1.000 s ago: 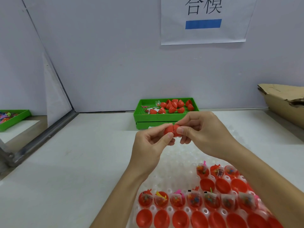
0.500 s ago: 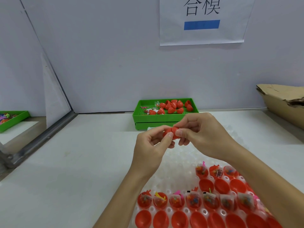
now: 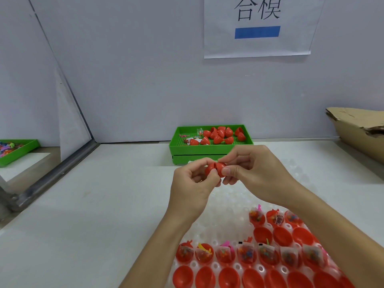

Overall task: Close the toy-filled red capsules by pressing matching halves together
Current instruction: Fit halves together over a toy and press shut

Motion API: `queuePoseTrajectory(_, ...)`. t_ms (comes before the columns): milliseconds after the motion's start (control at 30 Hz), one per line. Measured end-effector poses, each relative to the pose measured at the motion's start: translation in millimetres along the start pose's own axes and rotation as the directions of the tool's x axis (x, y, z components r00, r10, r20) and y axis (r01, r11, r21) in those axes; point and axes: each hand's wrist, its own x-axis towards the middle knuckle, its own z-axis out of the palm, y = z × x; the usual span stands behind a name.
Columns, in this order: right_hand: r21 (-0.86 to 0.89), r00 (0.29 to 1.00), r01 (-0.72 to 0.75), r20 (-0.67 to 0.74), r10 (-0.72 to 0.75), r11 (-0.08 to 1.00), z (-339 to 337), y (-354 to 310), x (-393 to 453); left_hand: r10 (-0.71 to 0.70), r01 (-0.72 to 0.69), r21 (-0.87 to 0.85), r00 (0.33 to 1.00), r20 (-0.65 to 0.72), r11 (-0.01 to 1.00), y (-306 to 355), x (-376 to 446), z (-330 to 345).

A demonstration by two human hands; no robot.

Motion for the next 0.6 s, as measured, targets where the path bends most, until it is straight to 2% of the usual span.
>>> queuePoseTrajectory(233,-0.019,1.000,0.018,0.016,-0.018,1.000,1.7,-0.2,-1.1,-0.059,0.060,-0.064,0.998,0.020,0.996,-3.3,0.7,-3.9)
queuePoseTrajectory(433,-0.036,0.999,0.011,-0.036,-0.012,0.999,-3.5,-1.7,-0.2,-0.131,0.133,-0.251,0.991,0.028,0.959,-1.6,1.5,-4.8)
queuePoseTrajectory(600,-0.075,0.999,0.000,-0.049,-0.004,0.997,-1.9,-2.3,-0.5,-0.089,0.087,-0.153,0.996,-0.009,0.984,0.2,1.0,-6.0)
